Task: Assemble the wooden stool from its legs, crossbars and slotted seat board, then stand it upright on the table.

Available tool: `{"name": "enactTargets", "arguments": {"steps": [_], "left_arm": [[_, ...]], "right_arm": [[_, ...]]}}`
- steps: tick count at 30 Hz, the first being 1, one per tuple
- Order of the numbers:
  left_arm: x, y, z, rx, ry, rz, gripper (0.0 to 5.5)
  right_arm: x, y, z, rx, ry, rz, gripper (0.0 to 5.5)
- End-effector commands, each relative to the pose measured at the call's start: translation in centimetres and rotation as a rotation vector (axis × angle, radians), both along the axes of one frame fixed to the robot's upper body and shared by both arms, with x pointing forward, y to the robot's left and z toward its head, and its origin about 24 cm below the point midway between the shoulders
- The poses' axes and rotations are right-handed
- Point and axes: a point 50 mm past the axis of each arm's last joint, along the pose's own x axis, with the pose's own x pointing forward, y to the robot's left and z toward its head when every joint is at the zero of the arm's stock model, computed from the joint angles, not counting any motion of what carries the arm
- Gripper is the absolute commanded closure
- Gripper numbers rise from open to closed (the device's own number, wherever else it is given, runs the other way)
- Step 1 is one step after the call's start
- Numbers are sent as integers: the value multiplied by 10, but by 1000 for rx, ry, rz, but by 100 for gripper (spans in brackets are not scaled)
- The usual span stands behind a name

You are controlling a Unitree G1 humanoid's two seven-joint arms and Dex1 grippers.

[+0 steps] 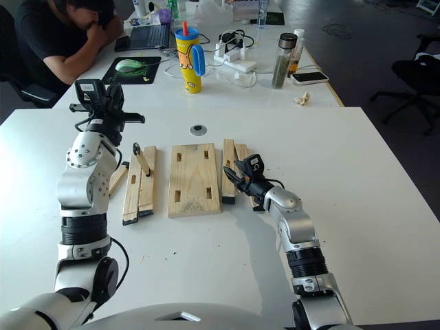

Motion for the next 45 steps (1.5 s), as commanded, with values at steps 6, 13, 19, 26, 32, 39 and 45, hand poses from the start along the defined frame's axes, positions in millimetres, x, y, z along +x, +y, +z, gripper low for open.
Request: {"name": "enactTargets", "arguments": {"steps": [6, 13, 19, 26, 32, 39, 45], "left_arm": [[3, -11, -67, 1, 244, -64, 548], [4, 4, -110, -85, 391, -10, 548], [10, -10, -56, -32, 143, -35, 548], [-10, 5, 1, 99, -138, 98, 548], [-57, 10, -29, 140, -39, 94, 472], [-87, -4, -61, 91, 103, 51, 359], [-85, -12, -81, 40, 205, 41, 286]], "right_arm": [[0, 1, -2, -4, -3, -9, 350], [2, 3, -1, -8, -10, -2, 350], [2, 3, -2, -12, -10, 2, 350], [1, 1, -4, -11, -6, -7, 350], [1, 0, -1, -8, -9, -4, 350], [1, -2, -2, -14, -6, -2, 350], [3, 1, -1, -18, -8, 22, 350]]}}
